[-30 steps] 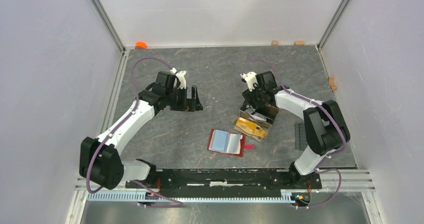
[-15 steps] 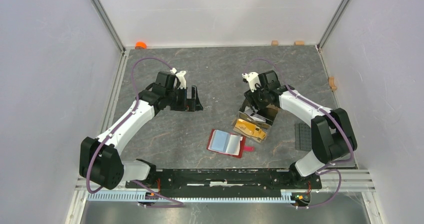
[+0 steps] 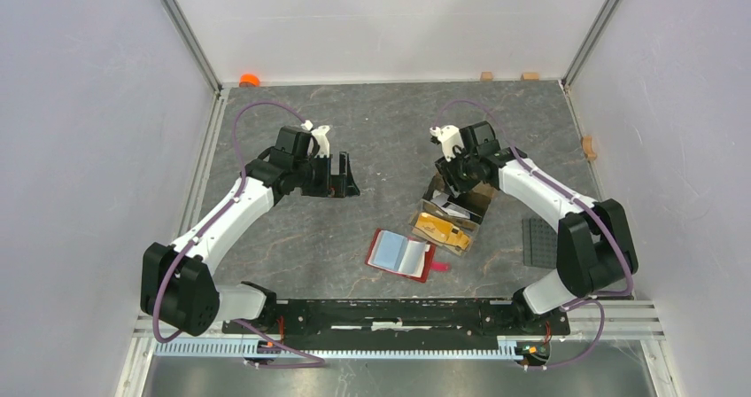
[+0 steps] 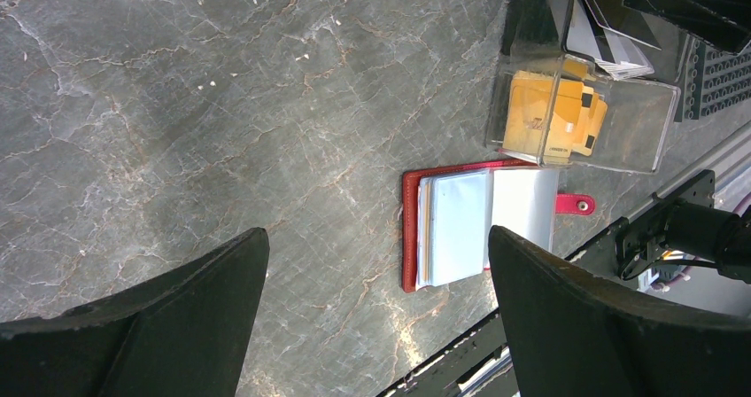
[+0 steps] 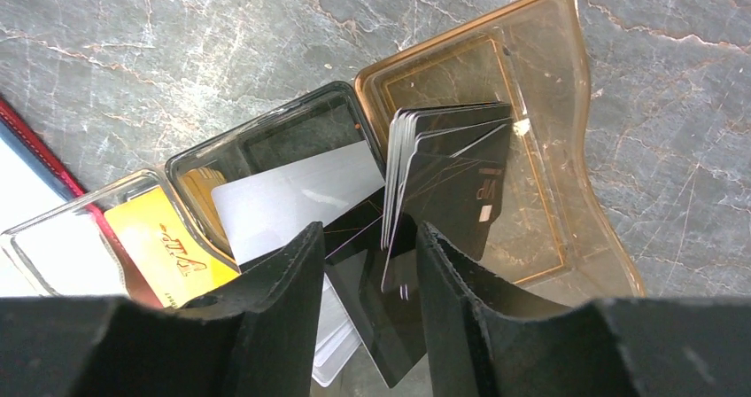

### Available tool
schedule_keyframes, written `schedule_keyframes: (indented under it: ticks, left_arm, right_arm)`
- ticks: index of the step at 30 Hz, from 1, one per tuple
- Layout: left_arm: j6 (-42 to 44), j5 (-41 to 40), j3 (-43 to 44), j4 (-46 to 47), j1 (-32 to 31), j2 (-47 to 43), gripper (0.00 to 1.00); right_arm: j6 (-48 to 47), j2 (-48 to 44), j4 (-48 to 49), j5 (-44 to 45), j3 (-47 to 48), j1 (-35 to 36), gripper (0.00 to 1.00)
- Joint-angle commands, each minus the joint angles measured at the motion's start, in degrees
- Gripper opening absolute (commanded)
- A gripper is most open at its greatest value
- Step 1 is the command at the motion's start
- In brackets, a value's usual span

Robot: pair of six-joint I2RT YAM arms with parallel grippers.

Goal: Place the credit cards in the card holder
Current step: Pick up the credit card from the storage box.

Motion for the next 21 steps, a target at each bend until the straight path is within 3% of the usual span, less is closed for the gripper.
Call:
schedule_keyframes:
  ticks: [1, 5, 21]
  left_arm:
    - [2.1, 1.3, 0.0, 0.4, 0.2, -0.4, 1.00]
    - [2.1, 1.3, 0.0, 0.4, 0.2, -0.4, 1.00]
    - [2.0, 1.4, 0.0, 0.4, 0.2, -0.2, 1.00]
  right_arm:
    - [0.9, -1.6, -1.1, -2.9, 2.4, 0.4, 0.45]
    - [0.7, -1.4, -1.3, -3.0, 2.2, 0.4, 0.38]
    - [-0.8, -0.1, 4.7, 5.8, -2.9, 0.4, 0.34]
